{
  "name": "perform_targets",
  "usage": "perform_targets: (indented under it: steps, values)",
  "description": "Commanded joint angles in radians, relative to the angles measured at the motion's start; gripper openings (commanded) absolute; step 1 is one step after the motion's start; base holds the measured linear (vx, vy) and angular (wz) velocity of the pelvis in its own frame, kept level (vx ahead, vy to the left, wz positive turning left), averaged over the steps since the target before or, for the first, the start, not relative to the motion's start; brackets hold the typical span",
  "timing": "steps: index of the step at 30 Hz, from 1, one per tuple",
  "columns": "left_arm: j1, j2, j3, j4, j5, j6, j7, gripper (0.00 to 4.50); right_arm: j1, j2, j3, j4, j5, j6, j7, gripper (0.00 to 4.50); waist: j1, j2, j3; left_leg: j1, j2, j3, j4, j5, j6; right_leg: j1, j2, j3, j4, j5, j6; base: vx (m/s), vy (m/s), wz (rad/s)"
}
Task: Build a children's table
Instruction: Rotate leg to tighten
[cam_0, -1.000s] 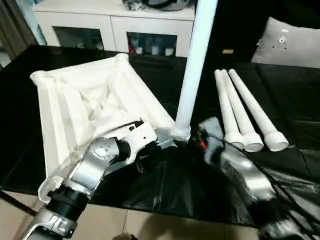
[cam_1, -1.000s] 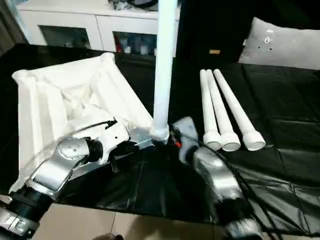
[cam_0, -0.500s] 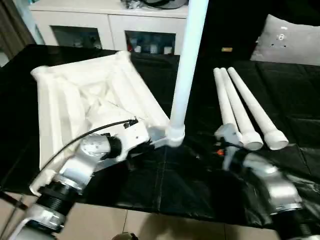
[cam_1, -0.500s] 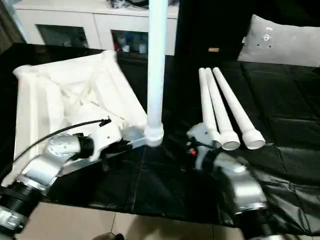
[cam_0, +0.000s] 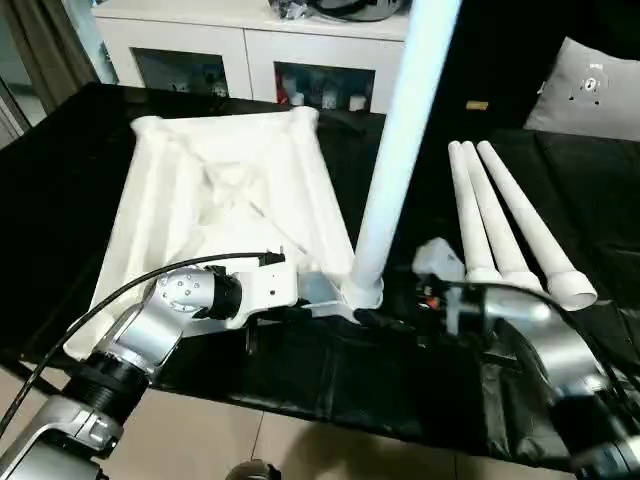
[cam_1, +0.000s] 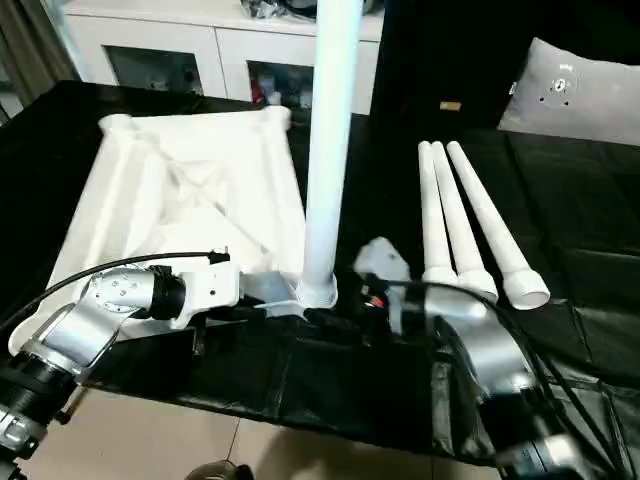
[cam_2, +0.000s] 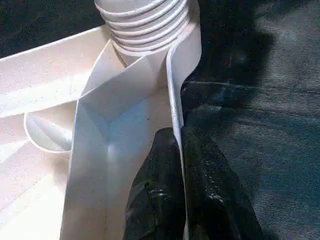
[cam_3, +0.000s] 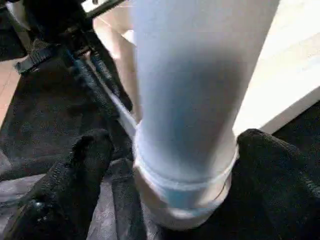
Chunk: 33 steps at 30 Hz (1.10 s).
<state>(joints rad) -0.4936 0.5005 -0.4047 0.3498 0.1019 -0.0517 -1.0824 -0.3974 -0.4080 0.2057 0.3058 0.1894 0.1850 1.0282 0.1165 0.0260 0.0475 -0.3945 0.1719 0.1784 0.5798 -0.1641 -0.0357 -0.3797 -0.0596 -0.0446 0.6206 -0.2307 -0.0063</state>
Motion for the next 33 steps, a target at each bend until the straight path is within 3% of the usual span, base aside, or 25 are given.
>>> perform_targets:
  steps: [1,8,18,22,24,28,30,33]
  values:
    - [-0.014,-0.001,-0.039,-0.002,0.030,-0.027,-0.024,0.00,-0.014,0.000,0.007,0.021,-0.010,0.001,-0.011,4.02,-0.003,-0.005,-0.065,0.029,0.064,-0.020,-0.056,-0.149,0.050,0.036,-0.088,0.043,-0.059,0.016,-0.241,0.000,0.000,0.00]
    - [-0.016,0.001,-0.039,0.011,0.028,-0.041,-0.036,0.00,-0.040,0.018,0.009,0.071,-0.011,-0.001,0.007,3.31,-0.004,-0.007,-0.063,0.027,0.064,-0.020,-0.056,-0.181,0.035,0.034,-0.088,0.044,-0.062,-0.037,-0.234,0.000,0.000,0.00]
    - [-0.005,0.005,-0.027,0.010,0.010,-0.020,-0.043,0.00,-0.024,0.037,0.007,0.076,0.014,0.030,0.027,2.73,-0.002,-0.005,-0.066,0.025,0.063,-0.020,-0.052,-0.150,0.047,0.036,-0.088,0.043,-0.055,0.012,-0.241,0.000,0.000,0.00]
    - [0.006,-0.014,-0.007,-0.010,-0.007,0.047,-0.015,0.00,-0.001,0.053,0.007,0.059,0.020,0.057,0.016,2.70,-0.003,-0.004,-0.065,0.027,0.063,-0.020,-0.053,-0.163,0.041,0.034,-0.087,0.042,-0.056,-0.004,-0.246,0.000,0.000,0.00]
    - [0.018,-0.083,0.039,-0.050,-0.036,0.172,0.085,0.00,0.028,0.109,0.006,0.049,0.005,0.107,-0.097,2.70,-0.004,-0.004,-0.064,0.027,0.066,-0.021,-0.055,-0.163,0.037,0.034,-0.089,0.044,-0.056,-0.003,-0.249,0.000,0.000,0.00]
    - [0.023,-0.140,0.058,-0.081,-0.040,0.265,0.162,0.00,0.024,0.192,-0.039,0.079,0.011,0.130,-0.235,2.70,-0.013,-0.005,-0.053,0.031,0.062,-0.023,-0.065,-0.255,-0.003,0.028,-0.091,0.047,-0.073,-0.176,-0.229,0.000,0.000,0.00]
    - [0.019,-0.197,0.075,-0.094,-0.042,0.342,0.235,0.00,0.011,0.247,-0.064,0.111,0.005,0.121,-0.320,2.70,-0.025,-0.006,-0.049,0.034,0.061,-0.028,-0.071,-0.307,-0.032,0.026,-0.095,0.048,-0.084,-0.291,-0.202,0.000,0.000,0.00]
    - [0.001,-0.323,0.109,-0.095,-0.038,0.456,0.374,0.00,-0.028,0.328,-0.103,0.178,-0.011,0.106,-0.462,2.70,-0.032,-0.005,-0.050,0.034,0.060,-0.029,-0.070,-0.309,-0.037,0.023,-0.093,0.050,-0.088,-0.289,-0.191,0.000,0.000,0.00]
